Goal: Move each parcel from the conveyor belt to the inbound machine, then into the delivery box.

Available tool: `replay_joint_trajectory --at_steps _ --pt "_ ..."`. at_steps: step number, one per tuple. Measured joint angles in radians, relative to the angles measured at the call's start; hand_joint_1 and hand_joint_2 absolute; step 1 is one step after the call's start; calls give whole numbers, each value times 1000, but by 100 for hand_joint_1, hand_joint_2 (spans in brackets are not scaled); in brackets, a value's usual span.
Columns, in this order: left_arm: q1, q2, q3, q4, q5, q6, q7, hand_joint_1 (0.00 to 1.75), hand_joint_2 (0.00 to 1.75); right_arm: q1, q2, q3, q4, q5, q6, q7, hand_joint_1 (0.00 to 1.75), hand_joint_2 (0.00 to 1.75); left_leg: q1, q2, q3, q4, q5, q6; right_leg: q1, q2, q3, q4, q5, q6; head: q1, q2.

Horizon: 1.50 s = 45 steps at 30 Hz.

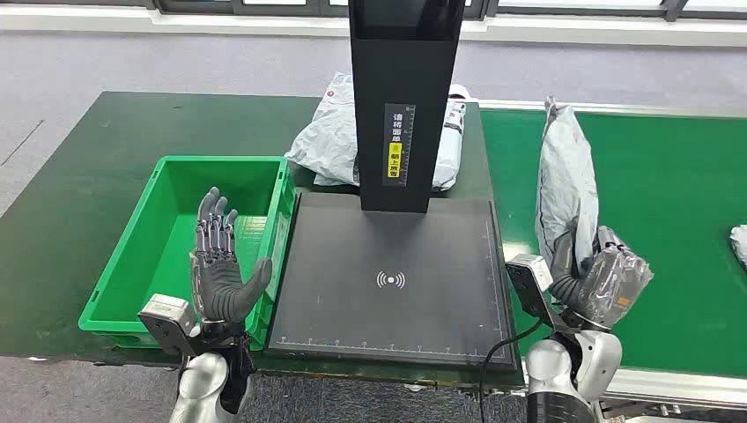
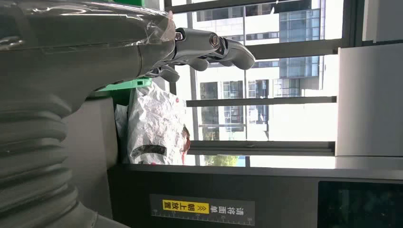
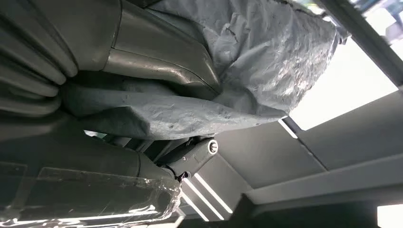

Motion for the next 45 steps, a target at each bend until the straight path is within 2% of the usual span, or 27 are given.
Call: replay_joint_trajectory --at_steps 6,12,14,16,18,24,31,32,35,36,45 --pt "-1 0 0 9 -3 -2 0 0 175 2 -1 65 -33 -11 37 -1 175 175 0 0 0 0 0 0 0 0 0 0 0 0 0 0" --pt "-1 0 0 10 -5 -3 0 0 175 2 -2 73 -33 -16 54 1 175 175 0 1 0 0 0 0 0 0 0 0 0 0 0 0" --pt "-2 0 0 14 -10 -10 0 0 175 8 -3 117 -28 -16 134 13 175 175 0 1 0 0 0 0 0 1 0 0 0 0 0 0" --pt "-5 0 0 25 -16 -21 0 0 175 9 -5 224 20 8 250 48 175 175 0 2 0 0 0 0 0 1 0 0 0 0 0 0" --pt "-6 0 0 34 -18 -25 0 0 175 2 -5 307 78 33 291 72 175 175 0 2 0 0 0 0 0 1 0 0 0 0 0 0" --pt "-7 0 0 41 -18 -26 0 0 175 -4 -5 345 115 42 301 79 175 175 0 1 0 0 0 0 0 1 0 0 0 0 0 0" --pt "-7 0 0 44 -16 -25 0 0 175 -19 -5 394 226 63 339 134 175 175 0 2 0 0 0 0 0 1 0 0 0 0 0 0" --pt "-7 0 0 44 -16 -26 0 0 175 -22 -5 401 247 58 350 137 138 175 0 2 0 0 0 0 0 1 0 0 0 0 0 0" --pt "-7 0 0 44 -15 -28 0 0 175 -31 -5 415 315 14 412 124 7 175 0 2 0 0 0 0 0 1 0 0 0 0 0 0" --pt "-7 0 0 45 -15 -29 0 0 175 -34 -5 419 337 -9 437 111 0 175 0 2 0 0 0 0 0 1 0 0 0 0 0 0" --pt "-7 0 0 45 -15 -30 0 0 175 -45 -5 430 437 -201 587 -7 0 175 0 1 0 0 0 0 0 1 0 0 0 0 0 0"
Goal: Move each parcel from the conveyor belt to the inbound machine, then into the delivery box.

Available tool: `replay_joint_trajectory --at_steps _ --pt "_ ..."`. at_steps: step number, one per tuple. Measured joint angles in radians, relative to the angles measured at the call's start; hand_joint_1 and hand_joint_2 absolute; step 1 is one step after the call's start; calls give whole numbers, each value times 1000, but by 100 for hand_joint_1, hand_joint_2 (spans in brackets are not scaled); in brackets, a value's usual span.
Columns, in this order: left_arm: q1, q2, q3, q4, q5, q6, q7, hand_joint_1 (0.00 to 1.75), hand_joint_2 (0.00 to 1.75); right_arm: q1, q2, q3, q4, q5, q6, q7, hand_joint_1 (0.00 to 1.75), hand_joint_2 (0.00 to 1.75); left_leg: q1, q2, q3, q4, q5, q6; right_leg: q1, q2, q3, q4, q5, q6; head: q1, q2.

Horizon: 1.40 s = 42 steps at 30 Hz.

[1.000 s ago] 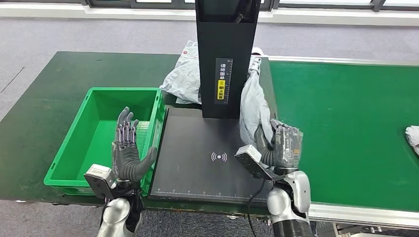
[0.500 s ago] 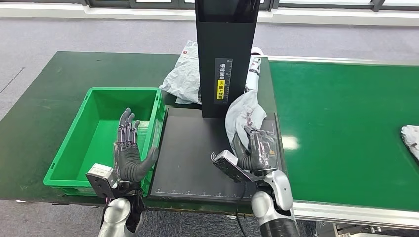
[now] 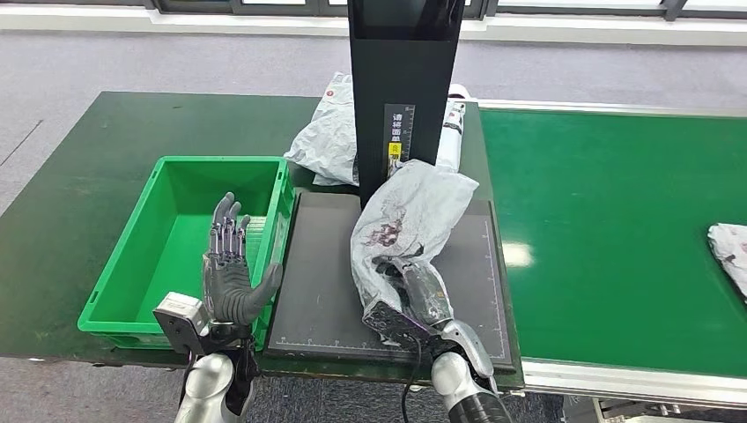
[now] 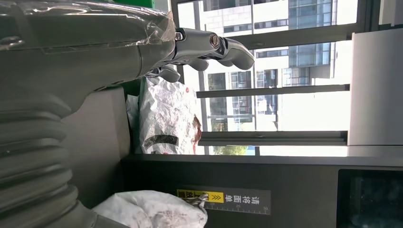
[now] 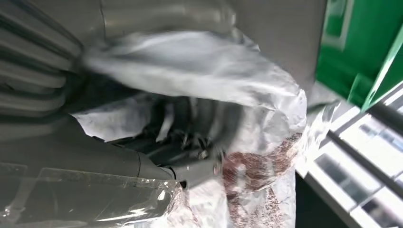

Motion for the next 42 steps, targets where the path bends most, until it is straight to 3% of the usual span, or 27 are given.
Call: replay_joint_trajectory --at_steps 3,7,12,16,19,26,32,36,42 --pt "0 0 0 0 0 2 0 0 175 0 0 -1 3 -48 -21 -80 0 175 0 0 0 0 0 0 0 0 0 0 0 0 0 0" --pt "0 0 0 0 -1 9 0 0 175 9 0 -2 -58 -69 -161 -201 0 175 0 0 0 0 0 0 0 0 0 0 0 0 0 0" --pt "0 0 0 0 -3 14 0 0 175 18 -2 -1 -122 -81 -234 -218 0 175 0 0 0 0 0 0 0 0 0 0 0 0 0 0" --pt "-1 0 0 2 -29 49 0 0 175 52 -13 31 -234 -133 -481 -220 0 175 0 0 1 0 0 0 0 0 0 0 0 0 0 0" --pt "-3 0 -4 10 -71 108 0 0 175 94 -22 59 -340 -133 -577 -220 0 175 0 1 1 0 -1 -1 0 1 -1 0 0 0 0 0" --pt "-30 4 -91 46 -189 205 -1 0 175 148 -25 62 -613 -15 -592 -220 0 175 0 2 1 1 -1 -1 0 2 -1 0 0 0 0 0" --pt "-62 7 -159 102 -293 253 6 0 175 166 -27 62 -739 7 -593 -220 0 175 0 4 3 1 -1 -1 0 3 0 0 0 0 0 0" --pt "-181 -8 -208 265 -476 322 95 0 175 174 -27 68 -809 20 -593 -220 0 175 0 3 3 1 -1 -1 0 2 1 0 1 0 0 0" --pt "-372 -59 -318 562 -563 424 281 0 175 178 -26 73 -865 72 -593 -218 0 175 0 3 3 1 0 0 -1 2 2 0 3 1 0 0"
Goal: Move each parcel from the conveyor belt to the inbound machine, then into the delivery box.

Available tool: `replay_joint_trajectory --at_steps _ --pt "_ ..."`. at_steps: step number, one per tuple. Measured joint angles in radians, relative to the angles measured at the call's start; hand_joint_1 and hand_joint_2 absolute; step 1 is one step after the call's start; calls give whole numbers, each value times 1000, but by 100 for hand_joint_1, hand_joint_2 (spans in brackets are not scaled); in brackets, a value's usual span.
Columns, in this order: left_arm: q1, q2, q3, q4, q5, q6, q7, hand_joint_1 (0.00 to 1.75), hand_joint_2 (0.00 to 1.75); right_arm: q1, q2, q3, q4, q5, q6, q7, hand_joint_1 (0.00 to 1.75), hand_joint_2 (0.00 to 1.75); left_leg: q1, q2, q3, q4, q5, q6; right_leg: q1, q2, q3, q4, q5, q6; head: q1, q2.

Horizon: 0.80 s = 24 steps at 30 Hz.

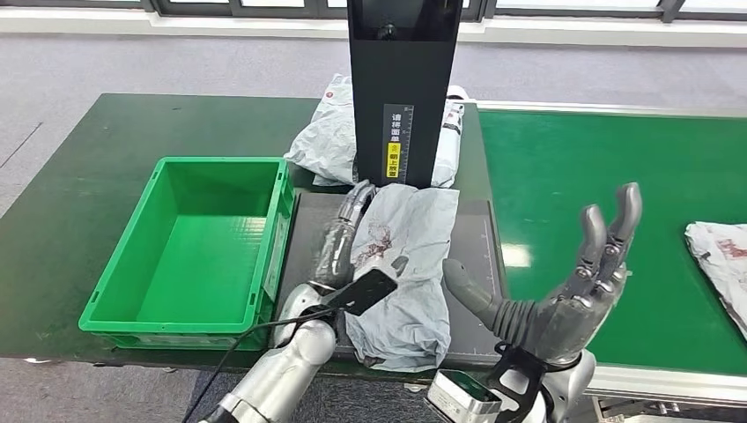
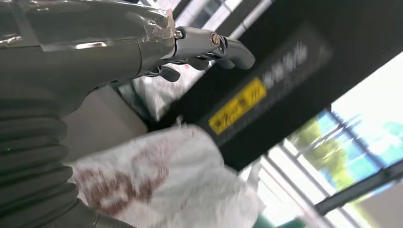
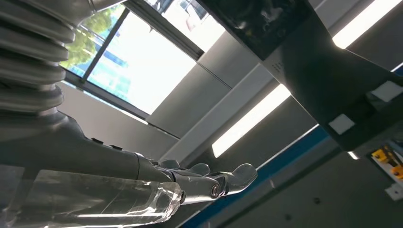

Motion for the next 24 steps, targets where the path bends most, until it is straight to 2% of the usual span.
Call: replay_joint_trajectory --at_steps 7,12,16,20,24 --pt "-98 -18 -129 250 -80 -30 172 0 175 0 0 0 -14 -16 0 2 0 175 0 0 0 0 0 0 0 0 0 0 0 0 0 0" --pt "-123 -19 -198 349 -120 -64 262 0 175 0 0 0 -15 -39 0 2 0 175 0 0 -1 0 0 0 0 0 0 0 -1 0 0 0" --pt "-133 -19 -230 396 -133 -71 290 1 175 0 0 0 -15 -44 1 2 0 175 0 0 -1 0 0 0 0 0 0 0 -1 0 0 0" --pt "-143 -19 -248 421 -138 -78 300 172 175 0 0 0 -15 -45 2 2 0 175 0 0 -1 0 0 0 0 0 0 0 -1 0 0 0" --pt "-154 -19 -270 439 -160 -89 332 175 175 -1 0 1 -15 -51 2 2 0 175 0 0 -1 0 0 0 0 -1 0 0 -1 0 0 0"
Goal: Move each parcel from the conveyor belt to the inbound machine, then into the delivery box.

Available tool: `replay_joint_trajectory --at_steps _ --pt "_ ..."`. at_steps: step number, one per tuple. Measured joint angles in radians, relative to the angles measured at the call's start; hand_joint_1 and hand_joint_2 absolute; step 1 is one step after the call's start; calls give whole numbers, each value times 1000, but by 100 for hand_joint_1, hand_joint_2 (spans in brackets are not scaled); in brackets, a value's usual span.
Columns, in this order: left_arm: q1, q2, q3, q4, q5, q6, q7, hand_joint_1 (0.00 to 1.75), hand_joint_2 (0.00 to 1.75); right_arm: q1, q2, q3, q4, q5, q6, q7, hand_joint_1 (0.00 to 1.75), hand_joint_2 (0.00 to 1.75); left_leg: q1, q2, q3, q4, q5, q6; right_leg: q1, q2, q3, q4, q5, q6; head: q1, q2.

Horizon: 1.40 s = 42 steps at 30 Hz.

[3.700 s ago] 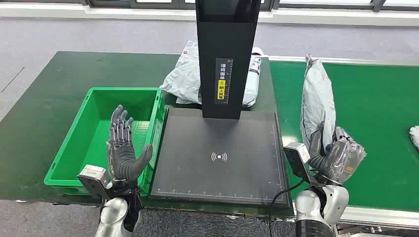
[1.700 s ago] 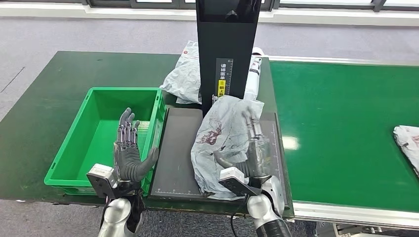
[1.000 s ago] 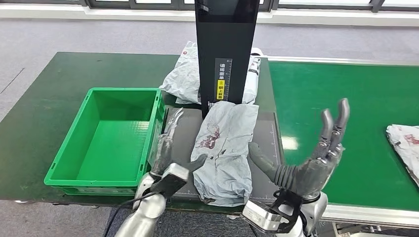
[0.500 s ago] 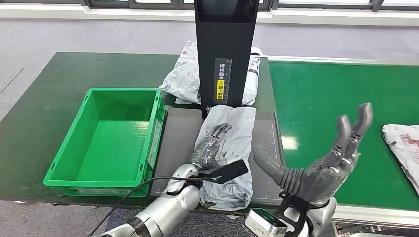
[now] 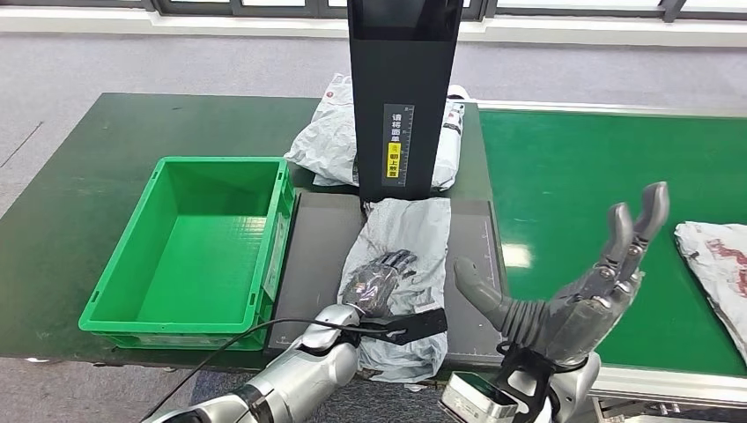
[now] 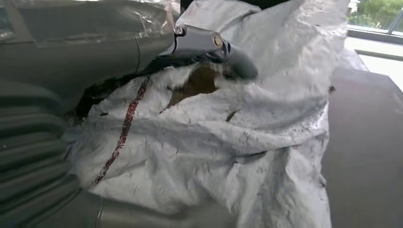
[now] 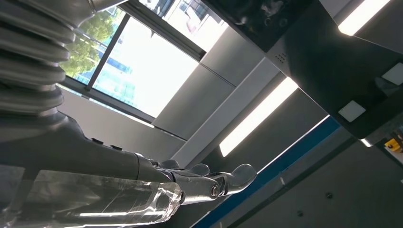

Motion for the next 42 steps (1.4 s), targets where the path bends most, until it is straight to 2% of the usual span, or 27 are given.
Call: replay_joint_trajectory --at_steps 6,14,17,20,22,24,27,31,35,42 --pt "-22 0 -33 17 -46 8 67 175 175 -1 0 5 0 -3 0 0 0 175 0 0 0 0 0 0 0 0 1 0 0 0 0 0" --pt "-30 0 -51 28 -63 28 84 175 175 -1 0 6 0 3 0 0 0 175 0 0 0 0 0 0 0 0 1 0 0 0 0 0" --pt "-29 0 -55 29 -119 128 119 175 175 -1 0 6 0 29 0 0 0 175 0 0 0 0 0 0 0 0 1 0 0 0 0 0" --pt "-22 1 -43 -4 -277 260 160 175 175 -1 0 6 0 49 0 0 0 175 0 -1 0 0 0 0 0 -1 1 0 0 0 0 0" --pt "2 2 0 -70 -440 292 156 175 175 -1 0 6 0 51 0 0 0 175 0 -2 0 0 0 0 0 -2 1 0 0 0 0 0" --pt "45 1 79 -171 -595 298 124 175 175 -1 0 6 0 51 0 0 0 175 0 -2 0 0 0 0 0 -1 1 0 0 0 0 0" --pt "109 0 202 -363 -708 298 74 175 175 -1 0 6 0 50 0 0 0 175 0 -1 0 0 0 0 0 0 0 0 0 0 0 0" --pt "151 4 279 -593 -720 298 39 175 175 0 0 5 0 53 0 1 0 175 0 -1 0 0 0 0 0 -1 0 0 0 0 0 0" --pt "180 13 314 -801 -722 298 24 175 175 0 0 5 0 58 0 1 0 175 0 0 0 0 0 0 0 -1 0 0 0 0 0 0" --pt "206 23 344 -998 -723 298 12 175 175 1 0 4 0 58 0 1 0 175 0 -1 0 0 0 0 0 -1 0 0 0 0 0 0"
